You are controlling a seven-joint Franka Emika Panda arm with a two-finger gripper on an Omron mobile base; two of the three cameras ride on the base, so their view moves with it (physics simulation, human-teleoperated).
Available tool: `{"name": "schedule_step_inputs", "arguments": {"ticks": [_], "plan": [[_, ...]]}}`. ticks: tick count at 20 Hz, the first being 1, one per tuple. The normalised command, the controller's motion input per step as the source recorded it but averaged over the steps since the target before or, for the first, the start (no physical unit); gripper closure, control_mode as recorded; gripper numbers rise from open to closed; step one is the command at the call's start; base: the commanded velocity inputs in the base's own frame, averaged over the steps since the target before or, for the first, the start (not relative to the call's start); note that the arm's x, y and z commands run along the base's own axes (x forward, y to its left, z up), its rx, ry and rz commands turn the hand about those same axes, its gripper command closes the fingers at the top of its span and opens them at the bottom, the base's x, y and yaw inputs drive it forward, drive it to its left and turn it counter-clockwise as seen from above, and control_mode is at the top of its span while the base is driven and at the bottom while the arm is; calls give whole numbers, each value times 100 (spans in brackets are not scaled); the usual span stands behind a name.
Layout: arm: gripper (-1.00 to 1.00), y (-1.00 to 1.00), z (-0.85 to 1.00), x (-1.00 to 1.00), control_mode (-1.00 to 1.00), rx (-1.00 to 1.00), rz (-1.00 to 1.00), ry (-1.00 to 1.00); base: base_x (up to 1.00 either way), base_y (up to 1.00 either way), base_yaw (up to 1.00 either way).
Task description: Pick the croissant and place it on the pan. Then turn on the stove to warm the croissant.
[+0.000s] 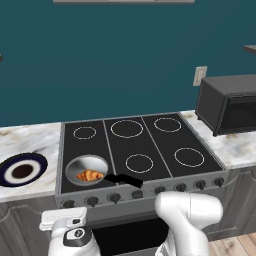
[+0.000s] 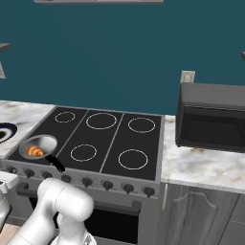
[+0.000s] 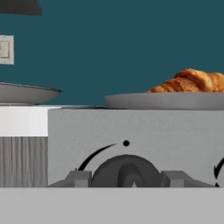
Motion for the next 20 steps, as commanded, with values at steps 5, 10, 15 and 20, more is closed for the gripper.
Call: {"name": "schedule_step_inputs", "arguments": {"ticks": [5,10,15,20], "plan": [[100,0,0,0,-100,-23,1,0,0,0,0],[100,0,0,0,-100,-26,2,0,0,0,0],[100,0,0,0,-100,-27,4,0,0,0,0],[100,0,5,0,-100,-26,6,0,0,0,0]]}}
